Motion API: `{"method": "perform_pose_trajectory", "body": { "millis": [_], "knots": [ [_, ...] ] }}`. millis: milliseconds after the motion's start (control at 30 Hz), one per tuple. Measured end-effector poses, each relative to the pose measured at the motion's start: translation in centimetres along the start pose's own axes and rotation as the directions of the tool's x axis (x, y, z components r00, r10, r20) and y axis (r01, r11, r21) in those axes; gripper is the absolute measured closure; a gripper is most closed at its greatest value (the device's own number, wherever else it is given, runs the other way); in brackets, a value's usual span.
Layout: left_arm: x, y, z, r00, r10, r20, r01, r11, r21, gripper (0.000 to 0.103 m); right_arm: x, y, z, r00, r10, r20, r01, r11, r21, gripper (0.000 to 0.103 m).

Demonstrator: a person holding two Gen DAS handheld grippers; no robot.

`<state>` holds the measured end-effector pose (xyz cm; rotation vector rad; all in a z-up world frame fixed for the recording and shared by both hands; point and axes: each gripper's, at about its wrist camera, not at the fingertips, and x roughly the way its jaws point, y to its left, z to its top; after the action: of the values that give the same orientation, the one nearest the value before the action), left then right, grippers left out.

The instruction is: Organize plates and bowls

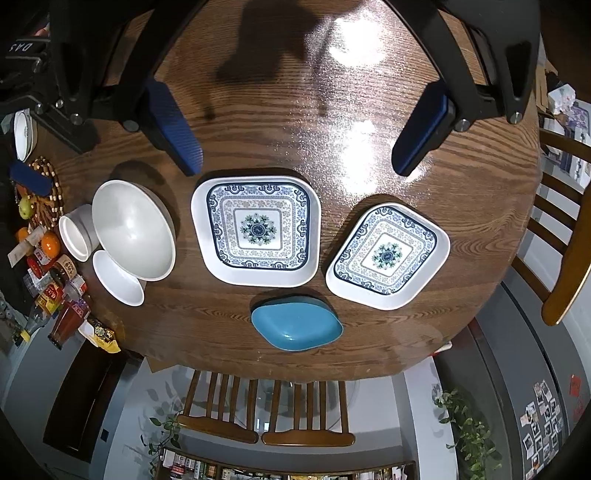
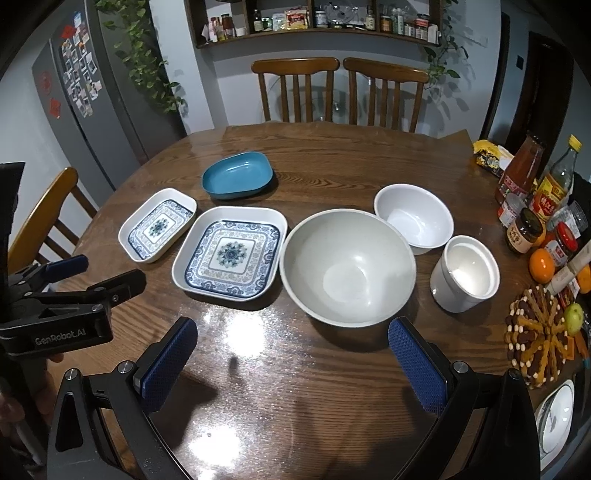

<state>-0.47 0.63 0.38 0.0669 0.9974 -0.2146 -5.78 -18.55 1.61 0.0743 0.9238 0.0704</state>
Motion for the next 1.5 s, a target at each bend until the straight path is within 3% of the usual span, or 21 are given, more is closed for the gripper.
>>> {"method": "perform_pose_trajectory", "body": {
  "millis": [300, 567, 700, 833, 933, 1033, 1200, 1300, 1367, 1467, 1500],
  "knots": [
    [1.0, 3.3, -0.6, 0.998, -0.068, -0.016, 0.067, 0.995, -0.071, 0.009, 1.6, 1.8, -1.1, 0.993, 0.110, -0.049, -0.110, 0.994, -0.003, 0.000],
    [2.1, 8.0, 0.5, 0.999, 0.033, 0.002, -0.032, 0.985, -0.168, 0.021, 4.4, 6.6, 1.7, 0.981, 0.190, -0.045, -0.194, 0.975, -0.106, 0.001],
    [3.8, 11.0, 1.8, 0.992, 0.126, -0.005, -0.124, 0.968, -0.219, 0.029, 7.7, 8.9, 5.2, 0.978, 0.204, -0.042, -0.208, 0.970, -0.124, 0.014],
    [6.2, 14.9, 2.9, 0.993, 0.111, -0.047, -0.120, 0.940, -0.320, 0.043, 11.5, 11.0, 8.4, 0.972, 0.229, -0.055, -0.234, 0.962, -0.138, 0.030],
    [7.9, 16.2, 3.8, 0.989, 0.128, -0.079, -0.147, 0.929, -0.339, 0.048, 14.5, 12.2, 10.4, 0.976, 0.206, -0.062, -0.214, 0.966, -0.148, 0.039],
    [9.4, 17.0, 4.4, 0.990, 0.085, -0.116, -0.121, 0.927, -0.355, 0.056, 17.0, 13.2, 11.8, 0.982, 0.178, -0.066, -0.187, 0.969, -0.163, 0.040],
    [10.5, 17.3, 5.1, 0.988, 0.063, -0.140, -0.111, 0.926, -0.362, 0.059, 20.2, 14.2, 13.1, 0.984, 0.148, -0.102, -0.167, 0.965, -0.204, 0.041],
    [10.9, 17.2, 5.4, 0.985, 0.065, -0.162, -0.118, 0.930, -0.348, 0.060, 21.4, 14.6, 13.2, 0.986, 0.119, -0.119, -0.146, 0.958, -0.249, 0.046],
    [11.7, 17.3, 5.7, 0.983, 0.052, -0.177, -0.112, 0.931, -0.347, 0.066, 21.8, 14.8, 13.1, 0.984, 0.123, -0.131, -0.154, 0.953, -0.260, 0.049],
    [11.8, 17.1, 5.6, 0.981, 0.067, -0.184, -0.125, 0.936, -0.328, 0.069, 22.4, 14.9, 13.1, 0.979, 0.124, -0.160, -0.165, 0.947, -0.277, 0.066],
    [11.7, 17.1, 5.6, 0.980, 0.072, -0.184, -0.130, 0.937, -0.324, 0.069, 22.4, 15.1, 12.9, 0.976, 0.132, -0.173, -0.176, 0.945, -0.274, 0.079]
  ]
}}
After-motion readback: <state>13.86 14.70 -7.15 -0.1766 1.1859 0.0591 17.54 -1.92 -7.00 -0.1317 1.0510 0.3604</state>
